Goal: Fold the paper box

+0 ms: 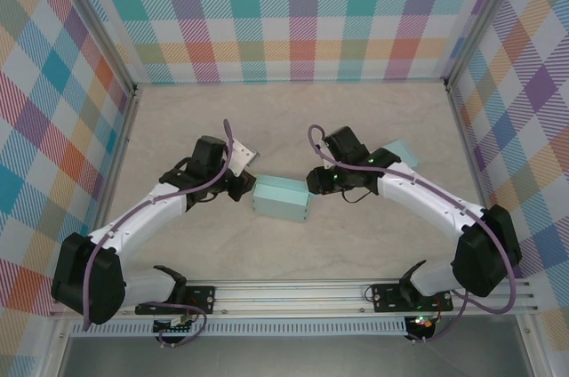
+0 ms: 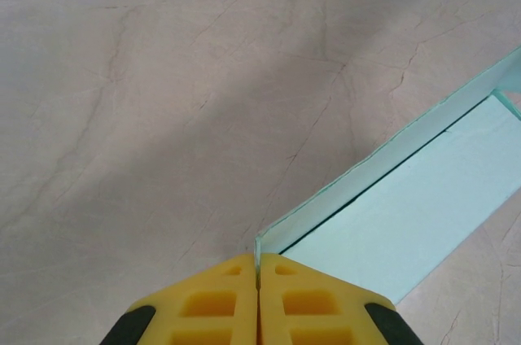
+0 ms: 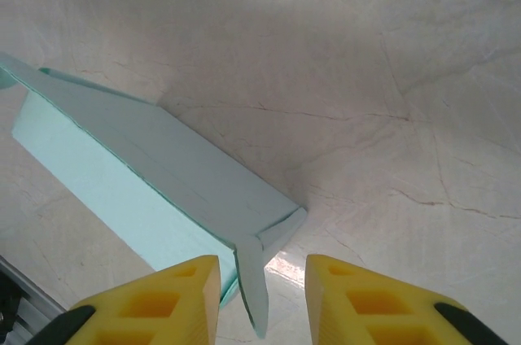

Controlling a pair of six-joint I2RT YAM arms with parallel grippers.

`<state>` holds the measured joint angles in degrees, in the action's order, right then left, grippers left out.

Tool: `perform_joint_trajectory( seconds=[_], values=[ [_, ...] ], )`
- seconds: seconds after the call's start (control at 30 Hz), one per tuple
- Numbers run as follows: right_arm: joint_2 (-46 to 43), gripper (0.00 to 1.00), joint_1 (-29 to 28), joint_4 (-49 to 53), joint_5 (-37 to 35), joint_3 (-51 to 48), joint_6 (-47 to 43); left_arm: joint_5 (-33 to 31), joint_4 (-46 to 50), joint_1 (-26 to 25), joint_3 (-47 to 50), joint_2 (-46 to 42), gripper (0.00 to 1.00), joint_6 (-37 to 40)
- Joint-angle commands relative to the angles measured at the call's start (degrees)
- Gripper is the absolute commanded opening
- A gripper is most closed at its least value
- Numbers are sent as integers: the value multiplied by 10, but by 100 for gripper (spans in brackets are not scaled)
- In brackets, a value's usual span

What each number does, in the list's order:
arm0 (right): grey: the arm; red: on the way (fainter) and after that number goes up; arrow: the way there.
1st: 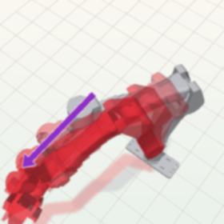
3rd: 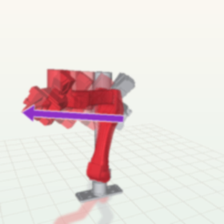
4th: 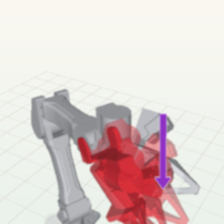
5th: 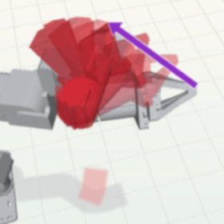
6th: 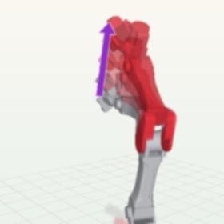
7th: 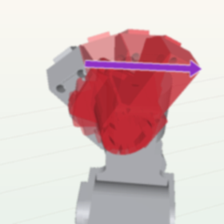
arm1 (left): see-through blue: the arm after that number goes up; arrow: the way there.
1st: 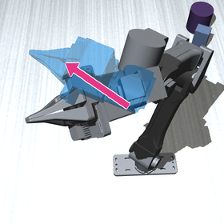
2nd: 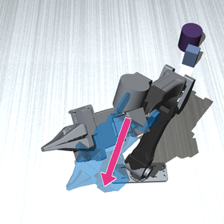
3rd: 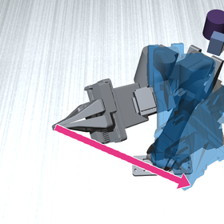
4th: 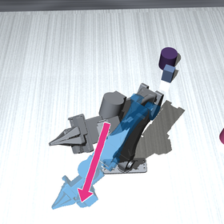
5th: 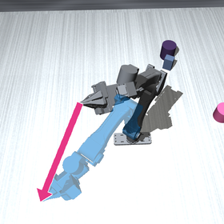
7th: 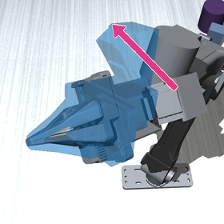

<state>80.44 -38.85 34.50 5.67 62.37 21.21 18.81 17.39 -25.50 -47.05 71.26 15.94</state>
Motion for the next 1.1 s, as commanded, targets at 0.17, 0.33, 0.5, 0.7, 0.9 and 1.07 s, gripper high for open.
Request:
perform_joint_trajectory(
  seconds=[0.17, 0.33, 0.5, 0.7, 0.9, 1.07],
  values=[
    [25, 26, -26, 21, -17, 38, 37, -22, -30, -10, 13, -21, 8, -25],
    [31, 14, -38, 34, -46, 47, 55, -38, -51, -15, 20, -33, 8, -55],
    [37, 6, -44, 36, -74, 58, 60, -49, -70, -28, 30, -52, 13, -106],
    [52, 6, -48, 29, -126, 71, 73, -81, -86, -64, 46, -69, 16, -155],
    [69, 4, -55, 22, -168, 89, 69, -129, -95, -97, 44, -46, 16, -197],
    [85, 4, -66, 34, -194, 110, 65, -192, -86, -108, 22, -13, 16, -264]
  ],
)
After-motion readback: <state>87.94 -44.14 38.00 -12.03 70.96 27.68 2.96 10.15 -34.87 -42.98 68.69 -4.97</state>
